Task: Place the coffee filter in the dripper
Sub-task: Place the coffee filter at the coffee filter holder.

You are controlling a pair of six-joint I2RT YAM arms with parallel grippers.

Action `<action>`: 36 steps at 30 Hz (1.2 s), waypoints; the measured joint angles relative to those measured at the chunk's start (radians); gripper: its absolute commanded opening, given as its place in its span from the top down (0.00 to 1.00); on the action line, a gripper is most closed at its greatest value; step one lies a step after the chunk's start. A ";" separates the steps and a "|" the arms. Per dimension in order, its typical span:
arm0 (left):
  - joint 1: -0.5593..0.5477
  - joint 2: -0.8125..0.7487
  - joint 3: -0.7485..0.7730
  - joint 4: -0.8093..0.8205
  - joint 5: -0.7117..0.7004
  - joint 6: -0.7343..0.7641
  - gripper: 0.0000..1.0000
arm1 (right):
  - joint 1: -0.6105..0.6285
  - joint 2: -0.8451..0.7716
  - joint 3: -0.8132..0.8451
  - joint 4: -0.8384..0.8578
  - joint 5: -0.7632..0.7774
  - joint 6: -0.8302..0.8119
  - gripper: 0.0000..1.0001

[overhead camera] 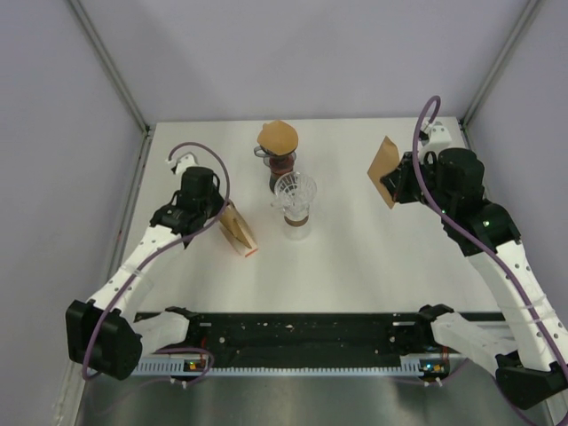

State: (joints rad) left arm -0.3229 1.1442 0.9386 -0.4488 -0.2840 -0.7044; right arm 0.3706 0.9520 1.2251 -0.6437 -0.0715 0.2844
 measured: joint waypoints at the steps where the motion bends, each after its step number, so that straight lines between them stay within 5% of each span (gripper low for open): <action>1: 0.000 0.000 -0.005 0.002 -0.001 -0.001 1.00 | 0.000 0.000 0.000 0.003 -0.001 0.000 1.00; 15: 0.000 0.039 -0.077 0.058 -0.005 -0.001 0.98 | 0.000 0.000 0.000 0.014 -0.002 -0.001 1.00; 19: 0.000 0.043 -0.079 0.068 0.006 -0.006 0.60 | 0.000 0.000 0.000 0.014 -0.002 -0.002 1.00; 29: 0.000 0.043 -0.043 0.018 0.034 -0.010 0.55 | 0.000 0.000 0.000 0.014 -0.004 -0.002 1.00; 36: 0.000 0.043 0.049 -0.064 0.031 -0.001 0.25 | 0.000 0.000 0.000 0.014 -0.012 -0.002 1.00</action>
State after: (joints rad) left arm -0.3229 1.1870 0.9878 -0.5129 -0.2535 -0.7055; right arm 0.3706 0.9520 1.2251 -0.6292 -0.0834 0.2821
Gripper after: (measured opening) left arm 0.677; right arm 0.003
